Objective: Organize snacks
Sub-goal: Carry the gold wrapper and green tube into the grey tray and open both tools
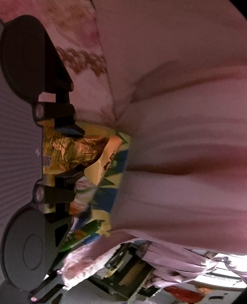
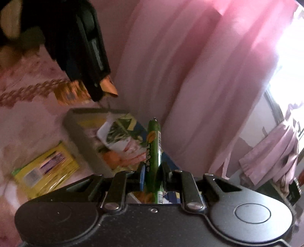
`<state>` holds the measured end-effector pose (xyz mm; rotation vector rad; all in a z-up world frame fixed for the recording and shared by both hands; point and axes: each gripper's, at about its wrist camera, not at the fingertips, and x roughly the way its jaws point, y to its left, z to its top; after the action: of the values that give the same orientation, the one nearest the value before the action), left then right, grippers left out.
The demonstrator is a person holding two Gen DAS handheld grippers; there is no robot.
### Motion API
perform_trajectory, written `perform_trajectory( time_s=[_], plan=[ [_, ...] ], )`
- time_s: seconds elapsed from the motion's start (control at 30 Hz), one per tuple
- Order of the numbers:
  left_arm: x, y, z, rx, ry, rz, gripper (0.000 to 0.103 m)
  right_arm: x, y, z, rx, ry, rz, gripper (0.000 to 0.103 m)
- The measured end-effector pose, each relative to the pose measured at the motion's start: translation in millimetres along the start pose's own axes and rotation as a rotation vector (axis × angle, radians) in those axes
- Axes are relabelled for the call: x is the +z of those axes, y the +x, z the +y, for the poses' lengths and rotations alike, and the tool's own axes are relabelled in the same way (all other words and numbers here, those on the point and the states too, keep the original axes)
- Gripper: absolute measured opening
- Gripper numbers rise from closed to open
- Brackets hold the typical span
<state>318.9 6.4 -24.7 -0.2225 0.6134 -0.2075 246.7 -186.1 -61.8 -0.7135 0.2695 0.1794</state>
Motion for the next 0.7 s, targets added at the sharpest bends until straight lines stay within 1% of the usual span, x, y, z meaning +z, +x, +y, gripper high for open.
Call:
perform_trajectory(
  time_s=[0.07,0.13,0.3,0.4,0.57,0.7],
  plan=[
    [6,13,-4,0.001,0.012,-0.025,0.042,0,13,-11,0.015,0.077,0.015,0.018],
    [10,25,-6,0.005,0.021,-0.053,0.042,-1,23,-16,0.024,0.124,0.018,0.018],
    [16,54,-3,0.037,0.043,-0.090,0.042,-1,45,-13,0.045,0.132,0.014,0.018],
    [15,65,-2,0.047,0.064,-0.082,0.042,-3,55,-10,0.061,0.128,0.022,0.018],
    [12,76,3,0.060,0.062,-0.042,0.042,-7,71,-5,0.075,0.132,0.045,0.018],
    [6,81,5,0.086,0.060,-0.011,0.042,-10,75,-3,0.084,0.137,0.054,0.018]
  ],
)
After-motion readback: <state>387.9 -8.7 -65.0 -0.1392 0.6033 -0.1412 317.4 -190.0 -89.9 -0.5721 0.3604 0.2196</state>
